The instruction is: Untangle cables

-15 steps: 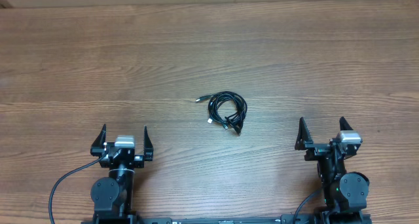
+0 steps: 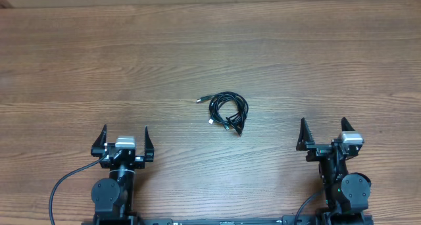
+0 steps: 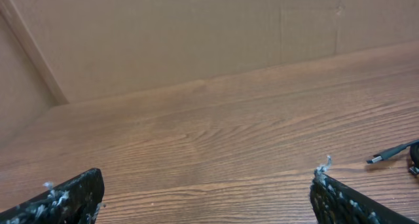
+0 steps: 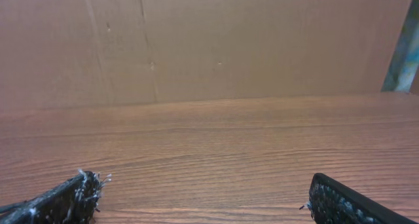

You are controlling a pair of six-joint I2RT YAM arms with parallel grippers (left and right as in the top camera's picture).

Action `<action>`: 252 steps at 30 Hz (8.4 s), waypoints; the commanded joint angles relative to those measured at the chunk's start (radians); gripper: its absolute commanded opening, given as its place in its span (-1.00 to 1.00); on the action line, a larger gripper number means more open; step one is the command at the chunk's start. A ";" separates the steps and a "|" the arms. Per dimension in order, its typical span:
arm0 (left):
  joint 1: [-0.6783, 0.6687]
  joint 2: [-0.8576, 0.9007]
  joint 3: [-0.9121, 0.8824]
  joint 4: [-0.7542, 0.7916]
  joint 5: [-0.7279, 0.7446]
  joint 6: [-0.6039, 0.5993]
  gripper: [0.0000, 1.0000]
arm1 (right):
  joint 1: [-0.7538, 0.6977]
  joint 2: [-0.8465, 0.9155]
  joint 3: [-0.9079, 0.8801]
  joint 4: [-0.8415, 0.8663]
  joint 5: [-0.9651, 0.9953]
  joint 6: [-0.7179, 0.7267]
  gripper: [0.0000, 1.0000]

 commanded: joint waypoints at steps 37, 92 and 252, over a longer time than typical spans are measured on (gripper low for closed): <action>0.006 -0.011 -0.004 0.001 0.001 -0.014 1.00 | 0.005 -0.010 -0.010 0.003 -0.004 0.004 1.00; 0.006 -0.011 -0.004 0.001 0.001 -0.014 0.99 | 0.100 0.903 0.907 -0.679 -0.550 0.080 1.00; -0.562 1.434 1.487 -0.691 0.432 -0.697 -0.92 | -0.169 1.540 1.389 -0.991 -0.856 -0.170 0.87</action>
